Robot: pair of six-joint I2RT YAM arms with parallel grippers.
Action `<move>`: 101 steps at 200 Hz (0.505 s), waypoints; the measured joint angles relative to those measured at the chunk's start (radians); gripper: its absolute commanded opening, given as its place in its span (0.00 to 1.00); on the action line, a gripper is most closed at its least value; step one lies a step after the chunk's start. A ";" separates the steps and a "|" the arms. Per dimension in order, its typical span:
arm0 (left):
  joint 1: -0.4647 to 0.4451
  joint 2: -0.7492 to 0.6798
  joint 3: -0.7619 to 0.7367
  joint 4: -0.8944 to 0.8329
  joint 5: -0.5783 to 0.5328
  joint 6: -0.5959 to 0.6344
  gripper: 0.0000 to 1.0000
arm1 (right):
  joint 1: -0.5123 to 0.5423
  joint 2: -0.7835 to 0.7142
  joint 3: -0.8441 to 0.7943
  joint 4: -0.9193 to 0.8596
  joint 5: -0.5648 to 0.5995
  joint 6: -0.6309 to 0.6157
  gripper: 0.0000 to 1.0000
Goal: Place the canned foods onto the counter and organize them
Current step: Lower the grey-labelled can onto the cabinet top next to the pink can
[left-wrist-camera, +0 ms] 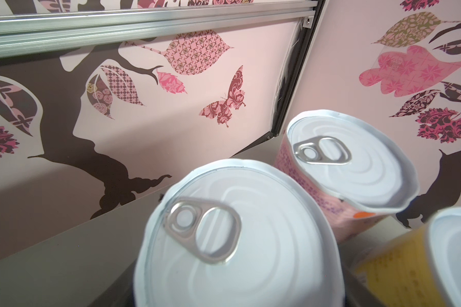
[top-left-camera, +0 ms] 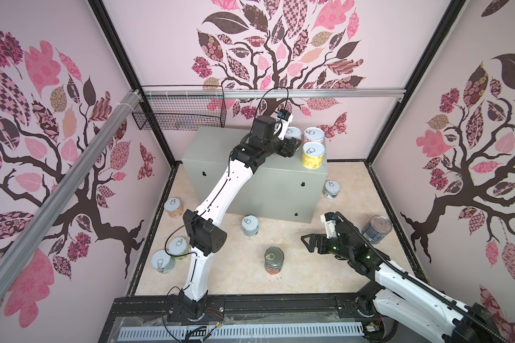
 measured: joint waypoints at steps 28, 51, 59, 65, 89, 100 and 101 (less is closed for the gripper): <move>-0.001 0.000 0.000 -0.001 -0.001 0.002 0.79 | 0.000 0.000 0.000 -0.002 0.000 0.000 1.00; -0.003 0.000 0.000 -0.007 -0.001 0.000 0.83 | 0.000 0.000 0.000 -0.003 0.000 0.000 1.00; -0.003 0.000 0.000 -0.012 -0.002 0.000 0.83 | 0.000 0.000 0.000 -0.003 0.000 0.000 1.00; -0.004 0.000 0.000 -0.016 -0.002 0.000 0.84 | 0.000 0.000 0.000 -0.003 0.000 0.000 1.00; -0.005 0.000 0.000 -0.026 -0.004 0.000 0.85 | 0.000 -0.002 0.000 -0.004 0.000 0.000 1.00; -0.006 0.000 0.000 -0.029 -0.005 0.000 0.86 | 0.000 -0.002 0.000 -0.005 0.000 0.000 1.00; -0.006 0.000 0.000 -0.030 -0.005 0.000 0.87 | 0.000 -0.002 0.000 -0.005 0.000 0.000 1.00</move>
